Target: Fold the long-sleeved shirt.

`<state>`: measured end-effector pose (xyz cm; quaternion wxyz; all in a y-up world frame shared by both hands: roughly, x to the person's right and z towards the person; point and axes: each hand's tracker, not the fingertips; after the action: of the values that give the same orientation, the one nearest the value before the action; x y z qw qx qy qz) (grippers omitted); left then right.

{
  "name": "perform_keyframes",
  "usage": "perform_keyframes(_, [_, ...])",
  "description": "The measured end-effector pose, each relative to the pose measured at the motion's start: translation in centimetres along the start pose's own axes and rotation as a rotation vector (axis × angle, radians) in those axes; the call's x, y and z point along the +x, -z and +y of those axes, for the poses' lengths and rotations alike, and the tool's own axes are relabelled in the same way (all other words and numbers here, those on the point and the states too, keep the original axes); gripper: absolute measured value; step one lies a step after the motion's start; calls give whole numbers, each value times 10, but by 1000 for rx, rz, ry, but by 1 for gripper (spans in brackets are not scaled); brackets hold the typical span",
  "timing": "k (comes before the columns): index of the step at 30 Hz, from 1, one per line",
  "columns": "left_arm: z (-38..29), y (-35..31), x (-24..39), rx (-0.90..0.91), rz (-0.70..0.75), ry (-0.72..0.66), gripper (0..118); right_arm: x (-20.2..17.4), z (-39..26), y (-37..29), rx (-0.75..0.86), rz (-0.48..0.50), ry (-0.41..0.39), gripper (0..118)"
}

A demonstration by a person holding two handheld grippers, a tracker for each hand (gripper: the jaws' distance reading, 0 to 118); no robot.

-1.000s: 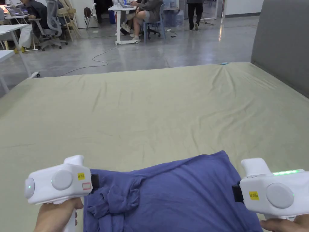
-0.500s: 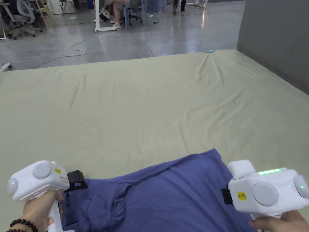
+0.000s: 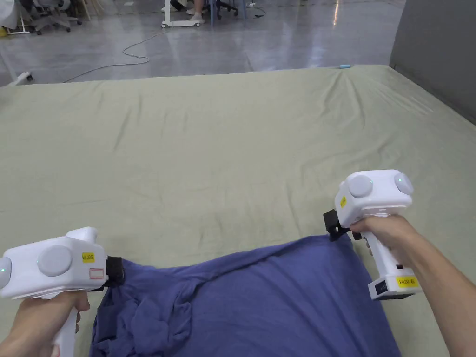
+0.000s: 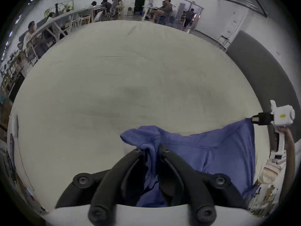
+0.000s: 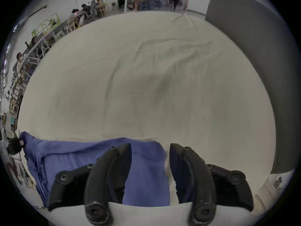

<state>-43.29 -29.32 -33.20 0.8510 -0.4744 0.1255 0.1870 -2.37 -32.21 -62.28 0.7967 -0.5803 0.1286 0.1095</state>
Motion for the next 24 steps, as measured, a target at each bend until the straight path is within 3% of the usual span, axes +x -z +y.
perform_keyframes(3, [0, 1, -3, -6, 9, 3, 7, -7, 4, 16, -73, -11, -20, 47])
perform_keyframes(4, [-1, 0, -3, -10, 12, -1, 7, -7, 4, 24, -84, -8, -14, 37])
perform_keyframes(6, [0, 3, -6, -11, 6, -8, 7, -13, 1, 22, -47, -20, -19, 30])
perform_keyframes(8, [1, 1, -6, -8, 1, -9, 7, -11, -5, 15, -18, -6, -7, 0])
perform_keyframes(10, [2, -2, -5, -7, -1, -2, 7, -8, -11, 5, 33, 21, 47, 0])
perform_keyframes(13, [0, -24, -1, 9, -33, 37, 7, -3, -32, -29, 89, 96, 30, 0])
perform_keyframes(18, [-21, -77, -2, 2, -88, 101, 7, 9, -93, -111, 231, 125, -49, 0])
perform_keyframes(21, [-45, -113, -5, -6, -106, 202, 7, 17, -141, -151, 256, 101, -88, 0])
perform_keyframes(24, [-72, -131, -14, -71, -121, 254, 7, 19, -179, -169, 207, 89, -186, 0])
